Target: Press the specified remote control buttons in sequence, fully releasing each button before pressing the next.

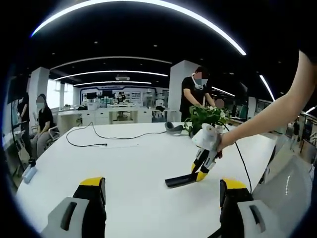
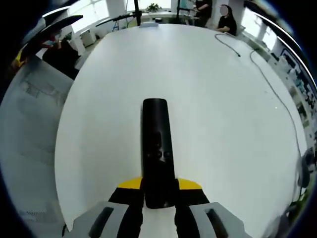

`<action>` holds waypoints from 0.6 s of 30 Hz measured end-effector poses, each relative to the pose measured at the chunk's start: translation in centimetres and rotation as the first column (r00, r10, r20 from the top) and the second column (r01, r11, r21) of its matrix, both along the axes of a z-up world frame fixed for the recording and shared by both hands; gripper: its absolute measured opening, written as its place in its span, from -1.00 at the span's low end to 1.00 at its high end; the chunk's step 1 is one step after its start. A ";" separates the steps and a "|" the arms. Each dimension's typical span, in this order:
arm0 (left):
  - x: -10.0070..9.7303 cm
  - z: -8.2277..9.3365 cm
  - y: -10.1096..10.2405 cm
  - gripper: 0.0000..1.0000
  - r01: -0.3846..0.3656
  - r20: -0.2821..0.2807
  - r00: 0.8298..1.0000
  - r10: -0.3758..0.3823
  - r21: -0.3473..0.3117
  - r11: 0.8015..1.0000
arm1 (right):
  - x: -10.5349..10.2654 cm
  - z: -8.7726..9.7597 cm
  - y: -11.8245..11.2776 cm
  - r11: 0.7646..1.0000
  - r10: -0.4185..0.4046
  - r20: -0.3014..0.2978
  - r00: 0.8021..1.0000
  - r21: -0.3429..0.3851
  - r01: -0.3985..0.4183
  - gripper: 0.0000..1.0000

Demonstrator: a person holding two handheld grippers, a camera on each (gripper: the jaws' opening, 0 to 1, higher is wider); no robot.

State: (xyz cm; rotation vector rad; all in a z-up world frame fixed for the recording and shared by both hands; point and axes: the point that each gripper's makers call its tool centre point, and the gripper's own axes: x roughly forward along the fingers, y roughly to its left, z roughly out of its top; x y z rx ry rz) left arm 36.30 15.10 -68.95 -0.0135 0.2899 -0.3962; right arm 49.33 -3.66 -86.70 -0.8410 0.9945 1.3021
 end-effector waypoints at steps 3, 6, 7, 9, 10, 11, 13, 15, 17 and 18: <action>0.0 0.2 0.0 1.00 -0.001 0.008 1.000 0.001 -0.006 1.000 | -0.1 0.0 0.0 0.999 -0.022 0.017 1.000 0.024 0.022 -0.57; 0.0 0.7 -0.2 1.00 0.007 0.025 1.000 -0.006 -0.018 1.000 | -0.1 0.1 0.2 0.994 -0.086 0.016 0.996 0.066 0.085 -0.56; 0.0 0.7 -0.2 1.00 0.006 0.030 1.000 -0.005 -0.013 1.000 | -0.1 0.2 0.4 0.987 -0.129 0.009 0.992 0.093 0.128 -0.52; 0.0 0.7 -0.1 1.00 0.004 0.029 1.000 -0.003 -0.016 1.000 | 0.4 0.4 0.3 0.972 -0.202 0.045 0.978 0.134 0.194 -0.39; 0.0 0.6 -0.1 1.00 0.002 0.026 1.000 -0.002 -0.016 1.000 | 0.6 0.5 0.2 0.966 -0.219 0.065 0.974 0.155 0.207 -0.39; 0.0 0.6 -0.1 1.00 0.000 0.021 1.000 0.001 -0.015 1.000 | 0.6 0.8 0.3 0.958 -0.236 0.073 0.969 0.182 0.220 -0.40; 0.0 0.6 0.0 1.00 -0.002 0.021 1.000 0.003 -0.015 1.000 | 0.5 1.8 0.6 0.921 -0.314 0.083 0.946 0.268 0.282 -0.23; 0.0 0.8 -0.1 1.00 0.001 0.033 0.999 0.000 -0.024 1.000 | 0.3 2.4 0.3 0.884 -0.382 0.066 0.922 0.318 0.344 -0.04; 0.0 1.1 -0.2 1.00 0.003 0.042 0.999 -0.002 -0.030 1.000 | 0.2 3.2 0.1 0.860 -0.415 0.086 0.906 0.361 0.361 0.14; 0.0 1.0 -0.1 1.00 0.003 0.038 0.999 -0.002 -0.029 1.000 | -0.1 3.8 0.0 0.833 -0.453 0.071 0.889 0.388 0.394 0.21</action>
